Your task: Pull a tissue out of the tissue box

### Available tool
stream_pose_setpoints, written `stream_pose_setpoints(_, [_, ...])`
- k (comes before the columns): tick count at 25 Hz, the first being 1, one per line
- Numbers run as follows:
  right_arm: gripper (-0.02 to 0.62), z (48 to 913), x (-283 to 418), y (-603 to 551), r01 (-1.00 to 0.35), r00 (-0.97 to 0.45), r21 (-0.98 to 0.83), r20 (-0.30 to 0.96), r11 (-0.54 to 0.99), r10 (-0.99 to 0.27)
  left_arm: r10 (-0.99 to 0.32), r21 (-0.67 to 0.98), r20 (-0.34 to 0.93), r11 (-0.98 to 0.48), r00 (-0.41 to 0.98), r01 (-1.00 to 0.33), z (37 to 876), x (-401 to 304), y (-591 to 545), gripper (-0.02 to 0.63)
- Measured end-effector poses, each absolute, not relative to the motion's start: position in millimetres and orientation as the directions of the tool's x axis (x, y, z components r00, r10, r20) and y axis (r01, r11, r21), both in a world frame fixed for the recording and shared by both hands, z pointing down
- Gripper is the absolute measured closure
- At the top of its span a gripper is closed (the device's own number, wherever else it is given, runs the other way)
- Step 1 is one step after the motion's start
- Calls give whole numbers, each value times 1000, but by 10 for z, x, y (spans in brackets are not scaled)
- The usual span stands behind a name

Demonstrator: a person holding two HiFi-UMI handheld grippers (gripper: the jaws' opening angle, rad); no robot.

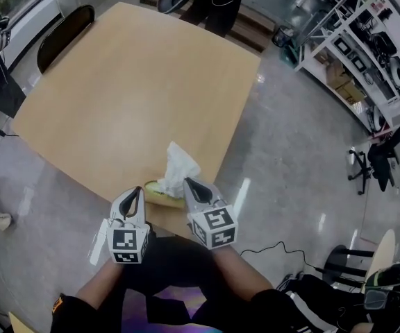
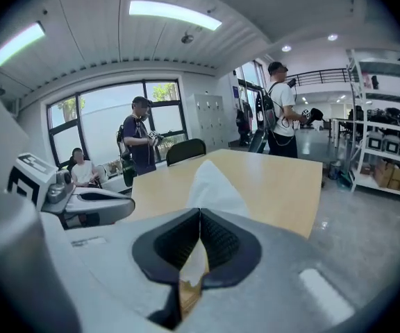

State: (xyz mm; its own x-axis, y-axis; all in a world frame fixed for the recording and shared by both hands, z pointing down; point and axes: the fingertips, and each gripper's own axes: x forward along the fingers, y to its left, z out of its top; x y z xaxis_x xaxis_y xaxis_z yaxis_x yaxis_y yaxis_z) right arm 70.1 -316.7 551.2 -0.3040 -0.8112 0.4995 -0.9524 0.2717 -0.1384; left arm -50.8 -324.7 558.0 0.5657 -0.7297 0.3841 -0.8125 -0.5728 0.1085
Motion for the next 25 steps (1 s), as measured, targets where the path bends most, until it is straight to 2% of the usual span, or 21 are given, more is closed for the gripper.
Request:
stream_pose_setpoints(9, [600,5147,1118,-2686,-931,-364,-154,377,330,-852,-775,119,366,-510,515,-852,5444,-194,-2583,588])
stream_pose_setpoints(20, [600,5320,1244,-2108,-897,-442,-190,377,399,-814,-818,115,395,-408,418,-906,5502,-166,-1920,588])
stream_pose_setpoints(25, [600,5246,1162,-2057,-885,-466,-195,346,423,-814,-822,99,371,-428,433,-898,5390,-142,-1920,588])
